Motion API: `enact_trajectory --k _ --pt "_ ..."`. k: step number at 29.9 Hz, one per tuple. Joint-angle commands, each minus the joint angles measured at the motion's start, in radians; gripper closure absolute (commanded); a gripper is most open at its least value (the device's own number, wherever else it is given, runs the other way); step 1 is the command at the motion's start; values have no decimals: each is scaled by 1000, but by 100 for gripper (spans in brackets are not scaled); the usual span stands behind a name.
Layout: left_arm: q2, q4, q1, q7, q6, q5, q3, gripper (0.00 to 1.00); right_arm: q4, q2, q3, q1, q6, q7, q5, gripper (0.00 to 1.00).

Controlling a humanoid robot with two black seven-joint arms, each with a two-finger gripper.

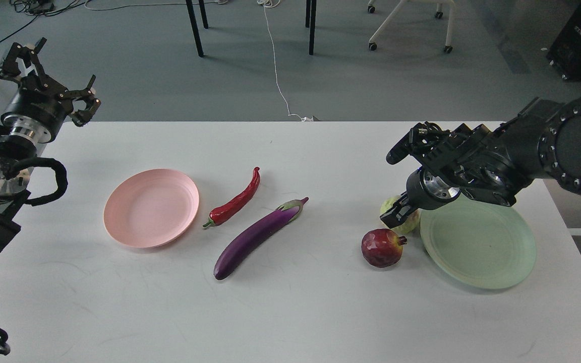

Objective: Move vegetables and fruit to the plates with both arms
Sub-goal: 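Place the yellow-green fruit on the green plate and release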

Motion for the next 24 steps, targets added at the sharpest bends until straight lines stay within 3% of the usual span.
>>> enact_trajectory --k 1,11,16,18,23,24 --pt "12 0 -1 2 0 0 1 2 5 0 16 55 1 0 74 51" --pt "12 -2 -3 2 2 0 1 2 71 -297 6 31 -34 0 -85 50" --pt "10 -2 -3 2 2 0 3 2 62 -364 6 -43 -58 1 -118 45" --pt "9 -2 -3 2 2 0 3 2 59 -368 6 -67 -65 0 -116 39" --pt "10 -2 -4 3 2 1 3 2 59 -367 5 -89 -75 -8 -118 6" --pt "12 -2 -4 3 2 1 3 2 59 -368 2 -89 -75 -8 -119 5"
